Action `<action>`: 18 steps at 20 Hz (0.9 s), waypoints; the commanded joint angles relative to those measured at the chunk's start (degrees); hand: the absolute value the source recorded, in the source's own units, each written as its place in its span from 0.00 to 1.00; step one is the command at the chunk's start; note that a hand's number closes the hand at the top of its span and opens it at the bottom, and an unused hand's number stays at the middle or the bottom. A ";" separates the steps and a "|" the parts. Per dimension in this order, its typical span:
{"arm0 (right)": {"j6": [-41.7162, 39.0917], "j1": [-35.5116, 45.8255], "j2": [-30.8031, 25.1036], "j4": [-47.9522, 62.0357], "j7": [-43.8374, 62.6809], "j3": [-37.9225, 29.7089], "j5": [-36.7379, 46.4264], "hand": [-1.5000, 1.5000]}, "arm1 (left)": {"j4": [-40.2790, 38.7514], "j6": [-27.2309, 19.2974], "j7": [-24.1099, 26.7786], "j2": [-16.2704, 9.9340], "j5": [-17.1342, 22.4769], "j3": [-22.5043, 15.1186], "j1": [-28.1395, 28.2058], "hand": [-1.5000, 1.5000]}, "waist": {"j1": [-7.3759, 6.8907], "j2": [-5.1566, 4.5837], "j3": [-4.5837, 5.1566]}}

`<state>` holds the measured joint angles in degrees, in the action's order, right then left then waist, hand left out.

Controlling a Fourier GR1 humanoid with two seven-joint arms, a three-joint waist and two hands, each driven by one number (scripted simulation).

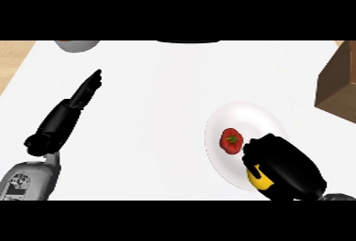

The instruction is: Pick the lemon from the plate and place it in the cardboard box

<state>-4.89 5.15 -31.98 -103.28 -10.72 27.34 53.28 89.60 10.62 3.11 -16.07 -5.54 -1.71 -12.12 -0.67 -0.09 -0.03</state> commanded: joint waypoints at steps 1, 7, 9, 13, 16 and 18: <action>2.25 1.54 -6.12 -2.40 -12.07 -7.92 -7.08 1.00 | 0.52 1.19 -2.95 -0.84 1.60 1.70 -2.34 0.50 | 0.94 0.13 -0.03; -7.06 2.40 -7.11 -11.03 -6.72 -22.96 -22.06 1.00 | -0.92 -1.02 0.04 1.06 -1.07 0.88 -0.10 0.50 | 1.59 0.27 0.04; -8.37 4.80 -4.74 -10.27 0.06 -27.30 -25.66 1.00 | -1.68 -0.02 0.29 0.28 -0.14 1.80 -0.52 0.50 | 1.66 0.25 0.09; -8.68 6.63 -3.28 -6.00 6.71 -35.60 -31.65 1.00 | -0.55 0.07 -0.54 0.35 -0.45 1.49 -0.47 0.50 | 1.43 0.22 0.06; -8.77 13.61 -4.02 3.05 9.12 -38.33 -31.19 1.00 | -0.52 1.98 -1.28 -0.43 0.68 2.10 -2.11 0.50 | 0.33 0.02 0.04; -9.28 19.82 -5.79 11.21 8.87 -40.31 -31.58 1.00 | -3.31 2.07 2.22 -0.02 -0.02 1.87 -1.38 0.50 | -0.14 -0.22 0.06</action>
<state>-13.43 18.14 -36.63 -100.91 -4.17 -8.65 23.43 88.39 11.62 4.09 -15.70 -5.98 -0.60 -12.23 -0.33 -0.09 0.03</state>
